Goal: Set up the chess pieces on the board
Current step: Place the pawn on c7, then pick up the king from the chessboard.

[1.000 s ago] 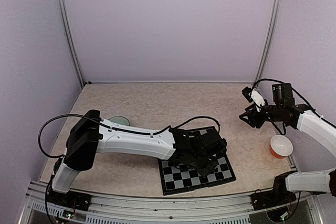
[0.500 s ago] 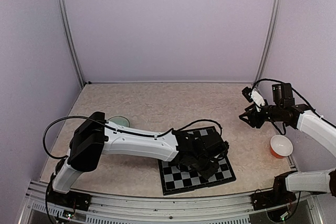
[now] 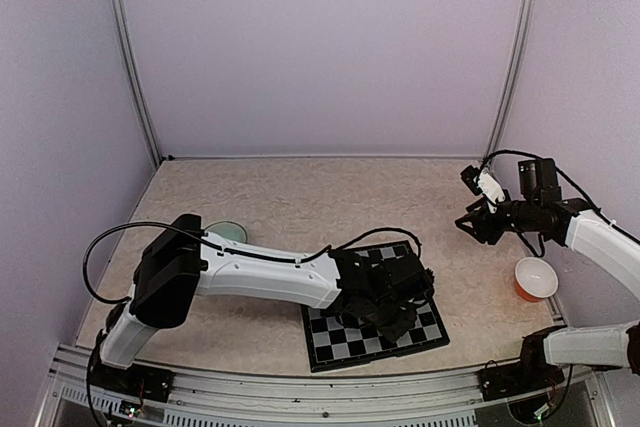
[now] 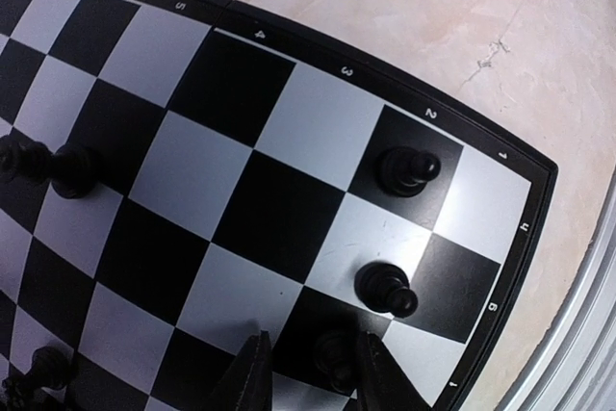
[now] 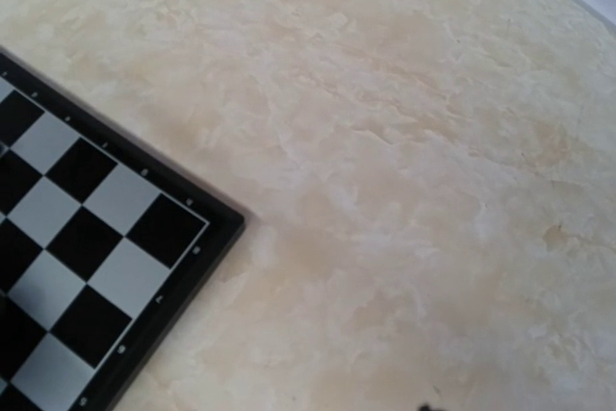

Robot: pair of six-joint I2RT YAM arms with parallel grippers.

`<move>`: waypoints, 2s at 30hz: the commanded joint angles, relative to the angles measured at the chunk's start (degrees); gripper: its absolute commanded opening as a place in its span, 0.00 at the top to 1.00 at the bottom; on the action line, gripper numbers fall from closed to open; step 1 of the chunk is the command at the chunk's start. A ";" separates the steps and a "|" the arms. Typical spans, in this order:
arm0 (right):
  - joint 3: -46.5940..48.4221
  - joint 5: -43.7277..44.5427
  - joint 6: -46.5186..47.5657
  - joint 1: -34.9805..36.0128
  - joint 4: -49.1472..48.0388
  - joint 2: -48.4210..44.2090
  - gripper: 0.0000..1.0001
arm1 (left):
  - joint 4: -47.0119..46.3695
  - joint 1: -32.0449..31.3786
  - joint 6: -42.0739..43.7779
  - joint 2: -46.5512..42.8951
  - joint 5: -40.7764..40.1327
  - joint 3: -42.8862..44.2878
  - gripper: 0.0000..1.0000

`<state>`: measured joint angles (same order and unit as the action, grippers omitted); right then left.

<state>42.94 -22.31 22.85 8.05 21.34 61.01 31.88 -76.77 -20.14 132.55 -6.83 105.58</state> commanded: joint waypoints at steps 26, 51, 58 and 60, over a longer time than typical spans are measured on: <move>-0.31 -0.82 0.26 -0.58 0.90 -0.03 0.52 | -3.23 8.53 0.06 -0.73 -5.30 4.61 0.56; -0.31 -0.70 0.53 -0.58 0.98 0.51 0.52 | -5.12 9.17 0.95 2.96 -2.44 6.34 0.91; -0.31 -0.76 0.63 -0.58 0.98 0.62 0.52 | -2.63 6.69 2.31 -0.59 -6.52 5.81 0.96; -0.31 -0.74 0.62 -0.58 1.01 0.66 0.52 | -1.92 5.58 2.59 -1.77 -7.52 5.32 0.96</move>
<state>42.94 -22.33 23.07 8.05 21.56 61.41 28.16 -68.88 -18.81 135.31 -11.46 110.74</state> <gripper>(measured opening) 0.477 0.119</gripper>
